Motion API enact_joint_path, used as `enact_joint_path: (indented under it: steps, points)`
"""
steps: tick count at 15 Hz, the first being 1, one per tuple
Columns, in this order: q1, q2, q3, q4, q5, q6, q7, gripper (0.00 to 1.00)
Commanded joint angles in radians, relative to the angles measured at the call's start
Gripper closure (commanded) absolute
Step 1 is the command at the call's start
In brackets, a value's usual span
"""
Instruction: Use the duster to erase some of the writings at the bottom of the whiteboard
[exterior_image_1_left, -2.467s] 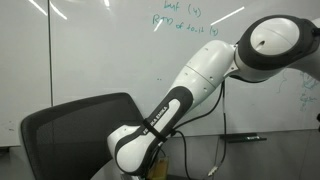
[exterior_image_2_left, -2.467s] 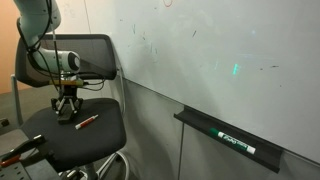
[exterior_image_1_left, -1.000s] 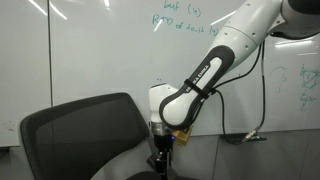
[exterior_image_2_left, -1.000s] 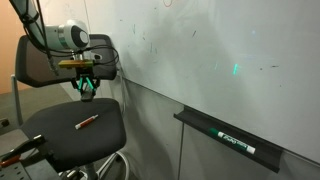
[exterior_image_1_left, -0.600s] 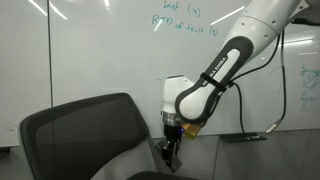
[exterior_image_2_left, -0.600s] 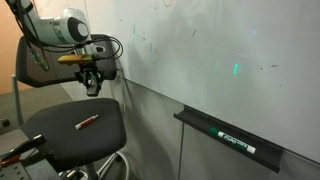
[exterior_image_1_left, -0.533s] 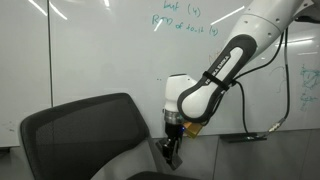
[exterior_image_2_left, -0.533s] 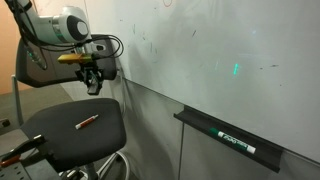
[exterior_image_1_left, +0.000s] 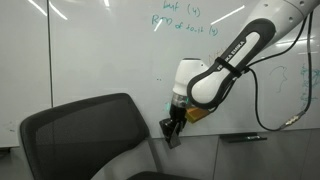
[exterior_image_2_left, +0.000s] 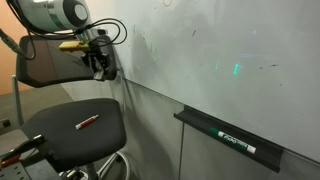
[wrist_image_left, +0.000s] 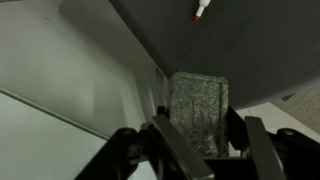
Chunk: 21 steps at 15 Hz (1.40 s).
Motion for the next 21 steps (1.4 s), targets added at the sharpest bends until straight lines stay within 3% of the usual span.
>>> enact_joint_path:
  steps: [1,6,12,18,21]
  points:
    - [-0.010,-0.079,-0.010,-0.032,-0.006,0.063,0.085,0.67]
    - [-0.004,-0.140,-0.043,-0.022,-0.080,0.122,0.266,0.67]
    - [-0.014,-0.217,-0.064,-0.005,-0.265,0.144,0.485,0.67]
    - [-0.010,-0.250,-0.028,0.059,-0.508,0.097,0.707,0.67]
    - [0.002,-0.238,0.002,0.106,-0.568,0.067,0.765,0.67]
